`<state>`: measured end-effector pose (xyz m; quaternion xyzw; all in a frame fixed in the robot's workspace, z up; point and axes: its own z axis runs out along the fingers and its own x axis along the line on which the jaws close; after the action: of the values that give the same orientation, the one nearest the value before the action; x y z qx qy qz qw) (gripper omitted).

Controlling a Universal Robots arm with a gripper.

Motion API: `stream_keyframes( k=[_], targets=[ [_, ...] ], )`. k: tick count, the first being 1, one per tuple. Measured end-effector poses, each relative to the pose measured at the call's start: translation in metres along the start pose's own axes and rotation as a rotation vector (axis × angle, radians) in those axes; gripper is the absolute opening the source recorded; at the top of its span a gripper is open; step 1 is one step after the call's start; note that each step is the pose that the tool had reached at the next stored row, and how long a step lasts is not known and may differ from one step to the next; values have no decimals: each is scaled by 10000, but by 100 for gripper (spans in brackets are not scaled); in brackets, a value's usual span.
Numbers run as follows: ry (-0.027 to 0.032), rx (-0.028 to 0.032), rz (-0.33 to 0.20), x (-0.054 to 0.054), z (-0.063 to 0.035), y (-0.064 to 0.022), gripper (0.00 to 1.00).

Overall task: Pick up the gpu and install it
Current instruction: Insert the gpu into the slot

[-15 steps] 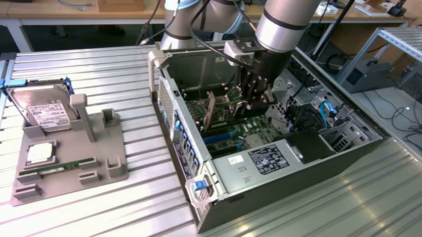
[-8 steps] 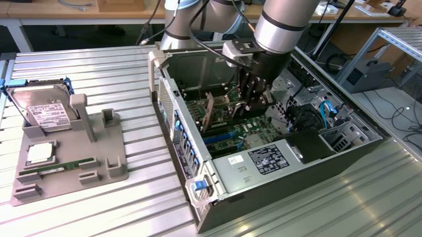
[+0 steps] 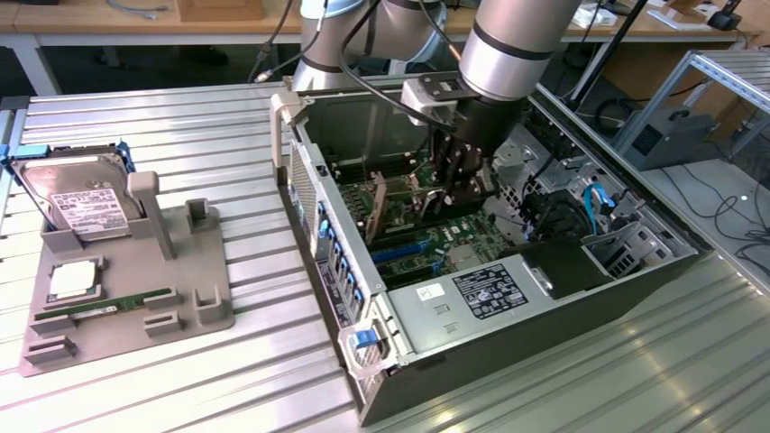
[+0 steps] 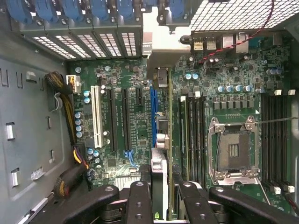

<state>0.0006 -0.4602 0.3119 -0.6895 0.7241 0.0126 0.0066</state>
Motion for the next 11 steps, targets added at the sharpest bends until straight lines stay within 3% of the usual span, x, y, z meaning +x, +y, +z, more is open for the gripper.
stream_keyframes(
  k=[11],
  targets=[
    [0,-1,-23,24,26,82,27]
  ],
)
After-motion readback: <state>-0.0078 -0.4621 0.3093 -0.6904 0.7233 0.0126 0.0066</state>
